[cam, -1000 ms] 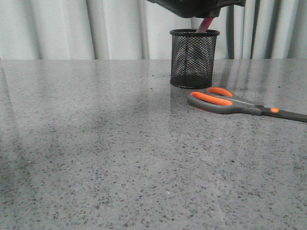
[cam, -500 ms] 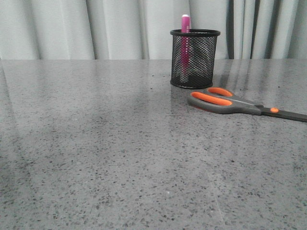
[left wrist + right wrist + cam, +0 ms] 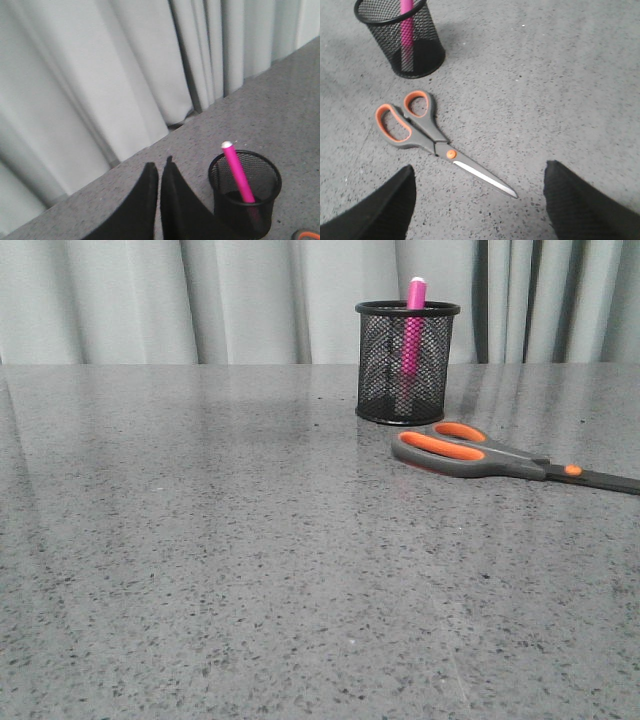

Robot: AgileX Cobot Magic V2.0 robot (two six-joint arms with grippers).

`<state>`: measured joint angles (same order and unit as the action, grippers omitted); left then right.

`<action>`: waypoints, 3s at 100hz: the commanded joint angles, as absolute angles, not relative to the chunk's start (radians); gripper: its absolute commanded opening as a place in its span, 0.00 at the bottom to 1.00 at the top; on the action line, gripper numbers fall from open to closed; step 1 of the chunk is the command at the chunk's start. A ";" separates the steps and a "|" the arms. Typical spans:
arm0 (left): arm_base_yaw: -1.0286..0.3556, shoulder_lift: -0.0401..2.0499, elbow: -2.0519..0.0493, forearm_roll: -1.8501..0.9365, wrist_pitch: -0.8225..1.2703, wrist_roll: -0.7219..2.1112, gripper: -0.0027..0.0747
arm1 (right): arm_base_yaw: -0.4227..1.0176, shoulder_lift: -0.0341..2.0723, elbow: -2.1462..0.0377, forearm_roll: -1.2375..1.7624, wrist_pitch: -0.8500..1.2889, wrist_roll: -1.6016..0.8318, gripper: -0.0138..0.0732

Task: Put pen and scissors into bin
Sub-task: 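Lower the right gripper onto the scissors' handle and close on it, then lift the scissors upright with the right gripper above the mesh cup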

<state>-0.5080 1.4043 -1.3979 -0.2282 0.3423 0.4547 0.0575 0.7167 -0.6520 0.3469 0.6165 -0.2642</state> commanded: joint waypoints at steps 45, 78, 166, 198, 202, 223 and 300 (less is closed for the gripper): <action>-0.207 0.756 -0.670 -0.450 0.063 0.431 0.01 | 0.270 1.120 -0.900 0.320 0.744 -0.625 0.72; -0.149 0.644 -0.611 -0.450 0.068 0.431 0.01 | 0.270 1.442 -1.205 0.242 0.992 -0.625 0.72; -0.149 0.646 -0.611 -0.450 0.064 0.431 0.01 | 0.307 1.634 -1.315 0.215 1.023 -0.785 0.72; -0.149 0.646 -0.611 -0.450 0.058 0.431 0.01 | 0.307 1.651 -1.315 0.215 1.025 -0.786 0.64; -0.149 0.646 -0.611 -0.450 0.058 0.431 0.01 | 0.307 1.653 -1.315 0.215 1.027 -0.786 0.62; -0.149 0.646 -0.611 -0.450 0.058 0.431 0.01 | 0.307 1.653 -1.315 0.215 1.055 -0.786 0.40; -0.149 0.646 -0.611 -0.450 0.058 0.431 0.01 | 0.269 1.331 -1.300 0.542 0.679 -0.783 0.07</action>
<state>-0.1519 0.6453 -0.5862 -0.4351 0.1355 0.4405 0.2776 1.4183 -1.2875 0.4106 0.8698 -0.7713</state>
